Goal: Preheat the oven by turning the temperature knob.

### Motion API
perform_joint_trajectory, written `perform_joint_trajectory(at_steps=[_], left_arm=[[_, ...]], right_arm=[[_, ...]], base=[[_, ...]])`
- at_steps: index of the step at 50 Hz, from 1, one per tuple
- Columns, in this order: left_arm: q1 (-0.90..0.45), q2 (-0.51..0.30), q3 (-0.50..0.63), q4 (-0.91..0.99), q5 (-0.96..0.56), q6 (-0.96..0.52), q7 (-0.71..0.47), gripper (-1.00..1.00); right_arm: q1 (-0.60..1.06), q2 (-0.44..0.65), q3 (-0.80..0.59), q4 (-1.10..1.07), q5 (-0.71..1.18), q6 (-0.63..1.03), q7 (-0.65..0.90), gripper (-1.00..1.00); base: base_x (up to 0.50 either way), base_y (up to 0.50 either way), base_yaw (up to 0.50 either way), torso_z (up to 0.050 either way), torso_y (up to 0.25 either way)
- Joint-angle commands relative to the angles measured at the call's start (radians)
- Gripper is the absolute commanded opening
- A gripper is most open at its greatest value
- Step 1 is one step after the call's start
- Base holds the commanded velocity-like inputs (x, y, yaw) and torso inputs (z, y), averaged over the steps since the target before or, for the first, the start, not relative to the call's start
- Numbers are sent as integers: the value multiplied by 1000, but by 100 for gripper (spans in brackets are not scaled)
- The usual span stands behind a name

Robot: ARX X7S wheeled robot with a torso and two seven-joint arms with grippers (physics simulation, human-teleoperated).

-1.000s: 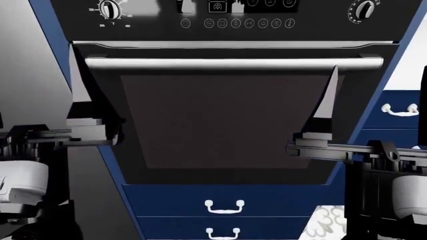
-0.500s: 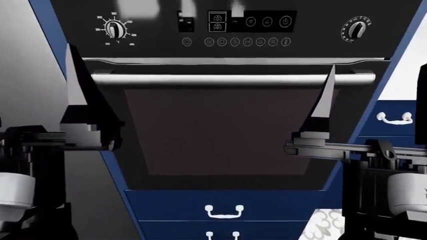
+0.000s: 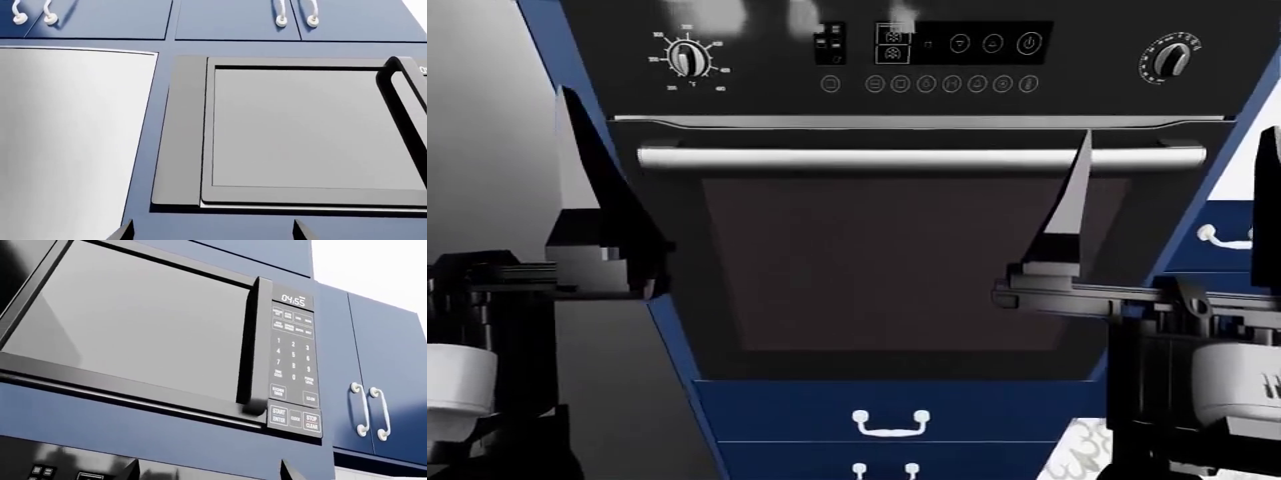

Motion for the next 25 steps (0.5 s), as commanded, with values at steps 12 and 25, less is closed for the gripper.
perform_joint_trajectory(at_steps=[12, 25], left_arm=[[-4, -9, 11, 2, 8, -7, -18, 100], [-86, -46, 14, 91, -53, -197, -42, 100]], right_arm=[[-12, 12, -4, -25, 5, 13, 6, 100], [-1, 15, -4, -23, 24, 21, 5, 100]], base=[[0, 95, 0, 8, 0], [0, 0, 0, 7, 0]])
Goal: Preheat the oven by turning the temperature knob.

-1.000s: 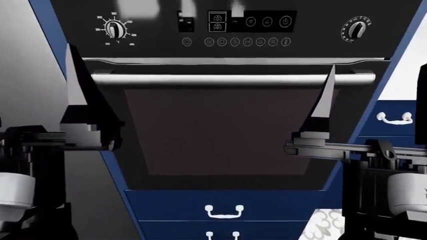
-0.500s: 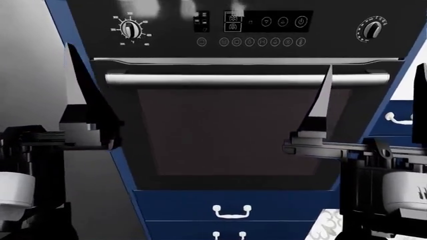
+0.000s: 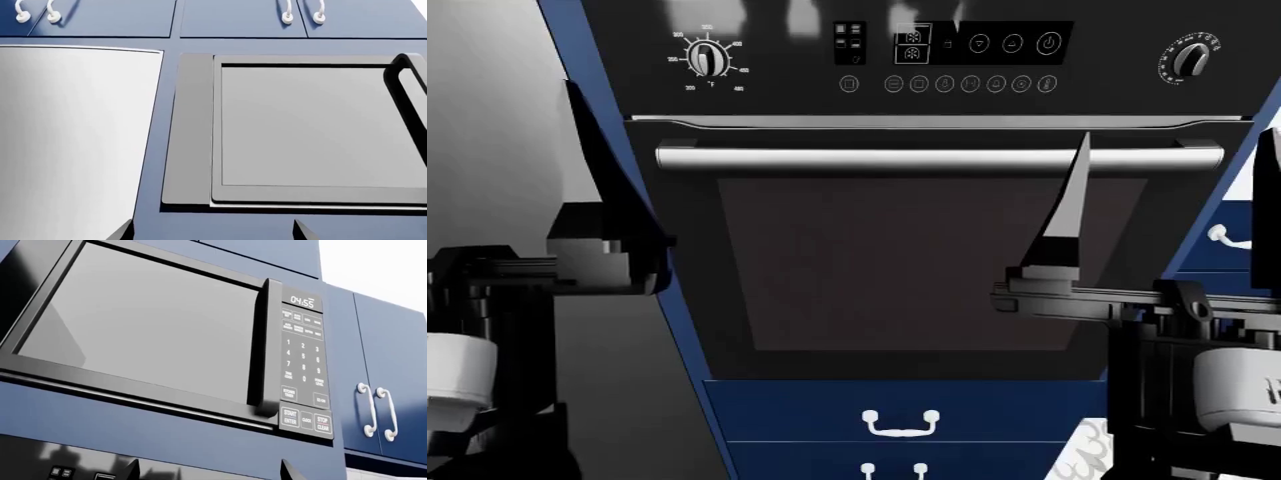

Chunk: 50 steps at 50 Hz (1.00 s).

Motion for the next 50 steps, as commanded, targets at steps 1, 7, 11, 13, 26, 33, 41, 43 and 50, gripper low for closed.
perform_joint_trajectory(at_steps=[1, 7, 11, 13, 26, 33, 41, 43, 50], left_arm=[[-101, -37, 4, 84, -58, -195, -26, 100], [-229, -57, 4, 150, -167, -418, -51, 100], [-296, -58, -8, 188, -248, -523, -76, 100], [-331, -55, -17, 194, -296, -576, -90, 100], [-419, -30, -48, 162, -485, -831, -210, 100], [-500, 18, -131, 146, -646, -1029, -337, 100], [-567, 71, -233, 104, -821, -1211, -469, 100], [-572, 72, -247, 105, -848, -1225, -484, 100], [-611, 83, -331, 108, -1030, -1318, -588, 100]], right_arm=[[5, 4, 5, -13, 17, 12, -1, 100], [10, 6, 15, -25, 29, 15, 0, 100], [13, 7, 22, -30, 38, 12, 1, 100], [12, 7, 23, -28, 38, 7, 4, 100], [12, 10, 23, -25, 45, -1, 14, 100], [12, 12, 22, -26, 49, 3, 15, 100], [12, 15, 21, -25, 53, 0, 20, 100], [12, 15, 21, -26, 54, 0, 20, 100], [13, 17, 20, -26, 59, 2, 23, 100]], base=[[0, 0, 0, 3, 0], [0, 0, 0, 0, 0], [0, 0, 0, 0, 0], [0, 0, 0, 0, 0], [0, 0, 0, 0, 0], [0, 0, 0, 0, 0], [0, 0, 0, 0, 0], [0, 0, 0, 0, 0], [0, 0, 0, 0, 0]])
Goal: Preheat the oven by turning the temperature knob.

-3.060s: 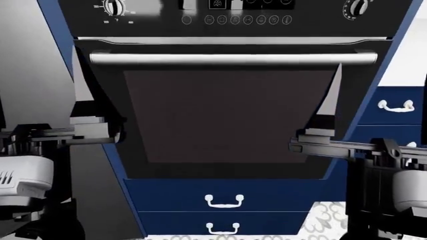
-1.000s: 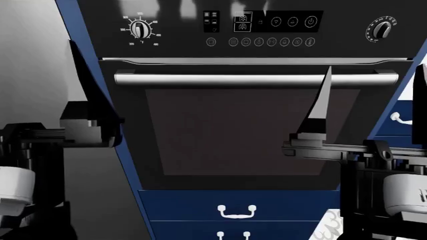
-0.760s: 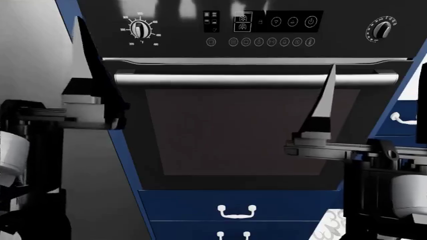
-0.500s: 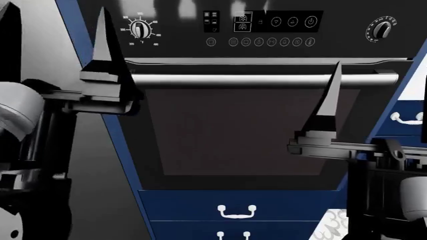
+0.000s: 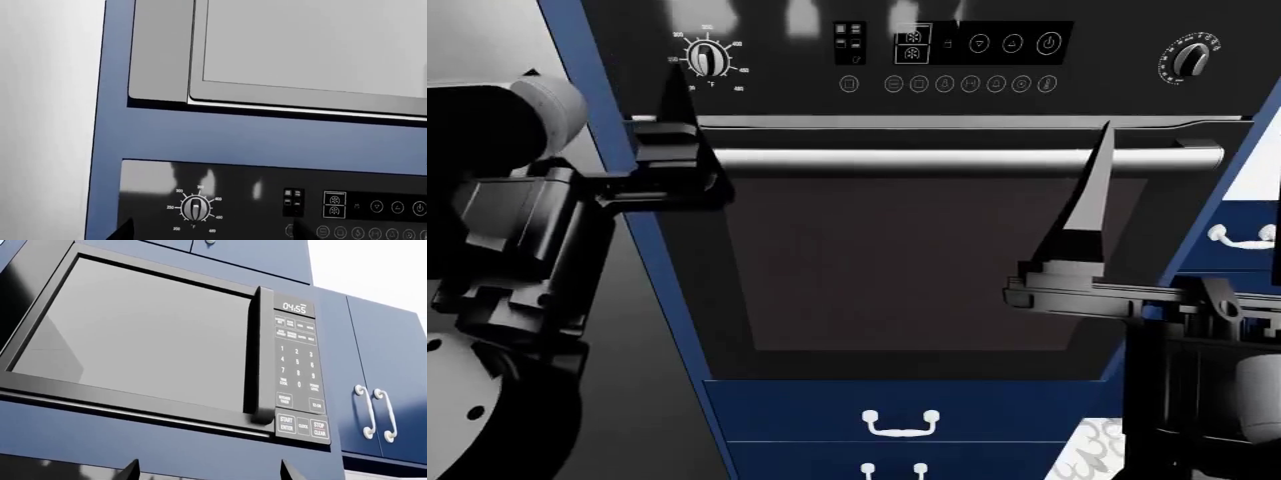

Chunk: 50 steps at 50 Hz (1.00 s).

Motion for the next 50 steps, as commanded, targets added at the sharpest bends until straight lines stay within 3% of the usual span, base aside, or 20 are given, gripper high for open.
perform_joint_trajectory(at_steps=[1, 15, 20, 29, 35, 41, 50], left_arm=[[-69, 30, -109, -15, -239, -167, -151, 100], [-76, -11, 29, -105, -87, -99, -106, 100], [-117, -17, 66, -149, -72, -134, -151, 100], [-151, 8, 31, -197, -151, -176, -205, 100], [-149, -20, 77, -248, -91, -122, -173, 100], [-150, -71, 206, -333, 66, 8, -81, 100], [-190, -80, 278, -421, 131, 72, -27, 100]], right_arm=[[1, 4, -1, -1, 7, 1, 4, 100], [2, 9, -3, -1, 16, 3, 7, 100], [1, 10, -3, 1, 18, -3, 11, 100], [1, 14, -4, 3, 21, -10, 15, 100], [2, 16, -5, 2, 22, -6, 17, 100], [2, 20, -8, 1, 22, -5, 18, 100], [3, 22, -10, -1, 24, 3, 21, 100]], base=[[0, 0, 0, 0, 0], [0, 0, 0, 0, 0], [0, 0, 0, 0, 0], [0, 0, 0, 0, 0], [0, 0, 0, 0, 0], [0, 0, 0, 0, 0], [0, 0, 0, 0, 0]])
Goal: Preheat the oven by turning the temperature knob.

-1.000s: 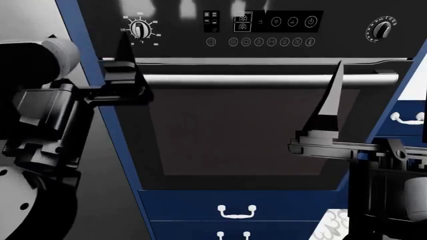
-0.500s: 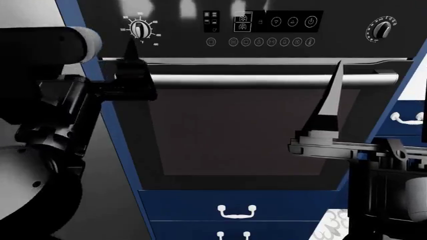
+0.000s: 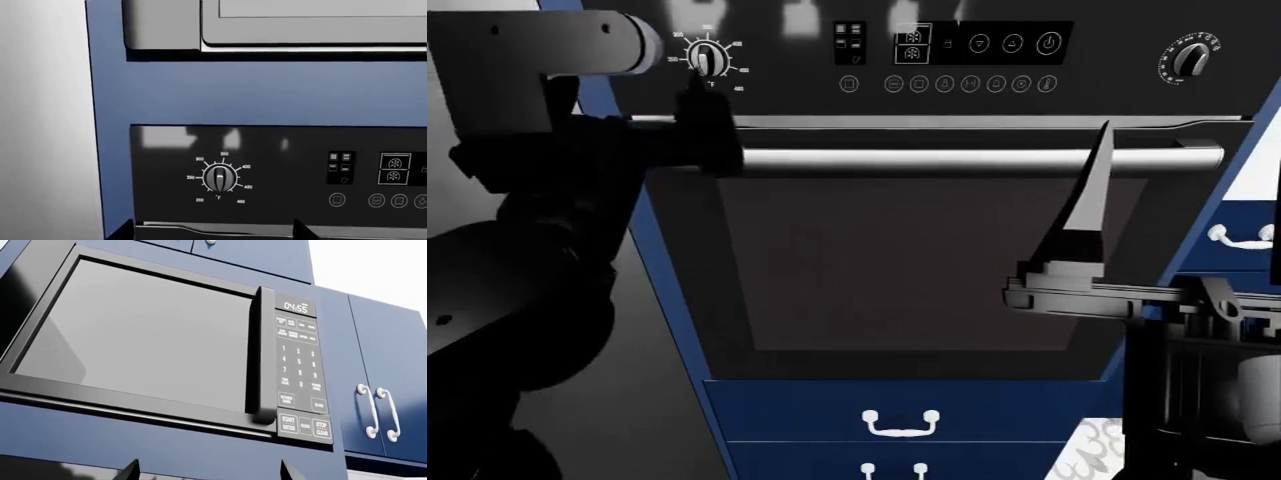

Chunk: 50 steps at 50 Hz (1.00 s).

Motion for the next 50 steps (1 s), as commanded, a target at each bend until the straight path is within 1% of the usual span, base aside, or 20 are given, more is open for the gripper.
perform_joint_trajectory(at_steps=[1, 5, 24, 30, 40, 50], left_arm=[[-38, -27, 106, -113, 104, 93, 70, 100], [-41, -32, 122, -147, 119, 116, 92, 100], [-97, -32, 158, -202, 123, 123, 116, 100], [-110, -32, 184, -233, 145, 145, 133, 100], [-124, -25, 240, -361, 215, 234, 188, 100], [-152, -26, 253, -411, 230, 251, 205, 100]], right_arm=[[1, 4, -3, -3, 2, 8, 3, 100], [2, 6, -4, -3, 3, 9, 5, 100], [3, 13, -8, -4, 7, 14, 12, 100], [4, 17, -10, -5, 10, 17, 11, 100], [5, 20, -12, -7, 12, 23, 15, 100], [6, 24, -15, -9, 13, 29, 17, 100]], base=[[0, 0, 0, 0, 0], [0, 0, 0, 0, 0], [0, 0, 0, 0, 0], [0, 0, 0, 0, 0], [0, 0, 0, 0, 0], [0, 0, 0, 0, 0]])
